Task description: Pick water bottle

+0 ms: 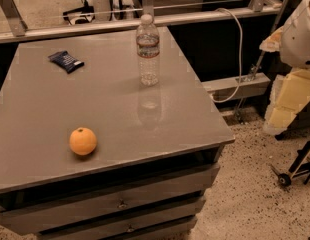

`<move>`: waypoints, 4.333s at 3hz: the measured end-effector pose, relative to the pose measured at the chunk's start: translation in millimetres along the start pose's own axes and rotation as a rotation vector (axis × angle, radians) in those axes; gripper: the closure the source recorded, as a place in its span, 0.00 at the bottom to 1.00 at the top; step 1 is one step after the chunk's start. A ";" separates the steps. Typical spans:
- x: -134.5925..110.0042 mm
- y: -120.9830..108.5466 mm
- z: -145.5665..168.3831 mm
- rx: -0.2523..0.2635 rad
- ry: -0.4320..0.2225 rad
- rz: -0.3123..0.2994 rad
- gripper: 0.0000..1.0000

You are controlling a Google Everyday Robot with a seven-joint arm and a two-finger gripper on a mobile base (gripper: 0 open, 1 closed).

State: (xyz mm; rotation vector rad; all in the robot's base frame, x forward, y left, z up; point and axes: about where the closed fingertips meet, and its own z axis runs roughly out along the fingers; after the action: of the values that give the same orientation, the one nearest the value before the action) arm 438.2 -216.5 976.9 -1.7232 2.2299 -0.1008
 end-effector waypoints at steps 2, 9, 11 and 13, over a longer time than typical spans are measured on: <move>-4.0 -12.8 10.8 0.012 -0.051 0.012 0.00; -192.4 -148.7 159.9 -0.068 -0.910 0.048 0.00; -238.6 -145.1 184.3 -0.148 -1.053 0.080 0.04; -243.5 -157.5 173.1 -0.123 -1.138 0.106 0.65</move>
Offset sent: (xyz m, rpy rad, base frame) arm 0.0242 -0.0008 -0.0134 0.0815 -0.0179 -0.0045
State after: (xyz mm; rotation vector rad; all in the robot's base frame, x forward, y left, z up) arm 689.2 -3.0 902.7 -1.1875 1.4411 0.8350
